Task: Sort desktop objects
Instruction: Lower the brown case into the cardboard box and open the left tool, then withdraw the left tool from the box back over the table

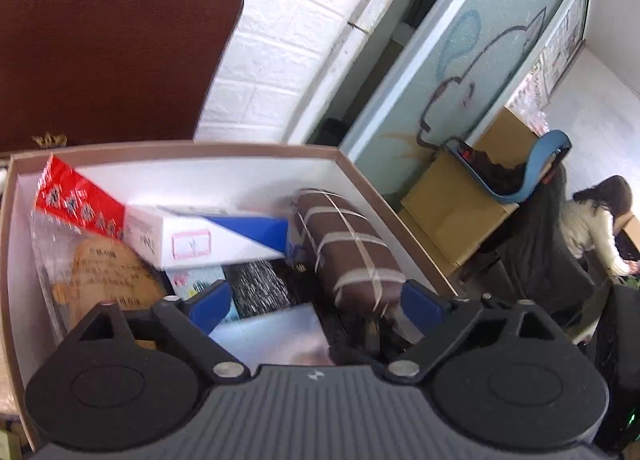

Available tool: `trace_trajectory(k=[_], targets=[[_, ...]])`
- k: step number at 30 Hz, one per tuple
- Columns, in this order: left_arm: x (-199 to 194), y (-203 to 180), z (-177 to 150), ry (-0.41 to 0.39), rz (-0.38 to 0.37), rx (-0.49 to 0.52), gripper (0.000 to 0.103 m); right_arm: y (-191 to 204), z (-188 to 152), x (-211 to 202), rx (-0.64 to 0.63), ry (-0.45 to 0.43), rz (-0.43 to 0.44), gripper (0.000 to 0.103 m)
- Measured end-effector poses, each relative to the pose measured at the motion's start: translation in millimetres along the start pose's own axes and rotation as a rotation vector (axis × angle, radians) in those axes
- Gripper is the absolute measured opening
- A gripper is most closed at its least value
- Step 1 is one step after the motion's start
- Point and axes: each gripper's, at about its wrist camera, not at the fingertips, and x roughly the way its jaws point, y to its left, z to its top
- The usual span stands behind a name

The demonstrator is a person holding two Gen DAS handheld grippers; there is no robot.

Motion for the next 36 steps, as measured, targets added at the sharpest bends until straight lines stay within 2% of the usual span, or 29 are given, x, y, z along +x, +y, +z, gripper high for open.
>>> trace_trajectory(k=[2,8,11,14,18,21,27,36], targets=[[-6,-1,-5,0.010,-0.023,-0.004,0.096,-3,-5,-11,0.005,-0.032,0.000,0.085],[-41,-12,-27,-0.035,0.000,0.092,0.096,15,-16,-58,0.068,-0.130,0.023,0.089],[-65,-10,-39,-0.071,0.013,0.116,0.096,27,-15,-63,0.088,-0.146,0.056,0.089],[-91,-4,-54,-0.096,0.042,0.111,0.097,42,-22,-76,0.107,-0.146,0.091,0.089],[-122,7,-73,-0.106,0.144,0.114,0.097,66,-31,-88,0.141,-0.132,0.147,0.089],[-148,17,-88,-0.142,0.209,0.111,0.097,94,-37,-98,0.150,-0.113,0.184,0.089],[-190,34,-110,-0.170,0.277,0.097,0.097,138,-40,-120,0.143,-0.087,0.232,0.089],[-230,56,-135,-0.201,0.361,0.051,0.097,197,-38,-133,0.098,-0.052,0.277,0.090]])
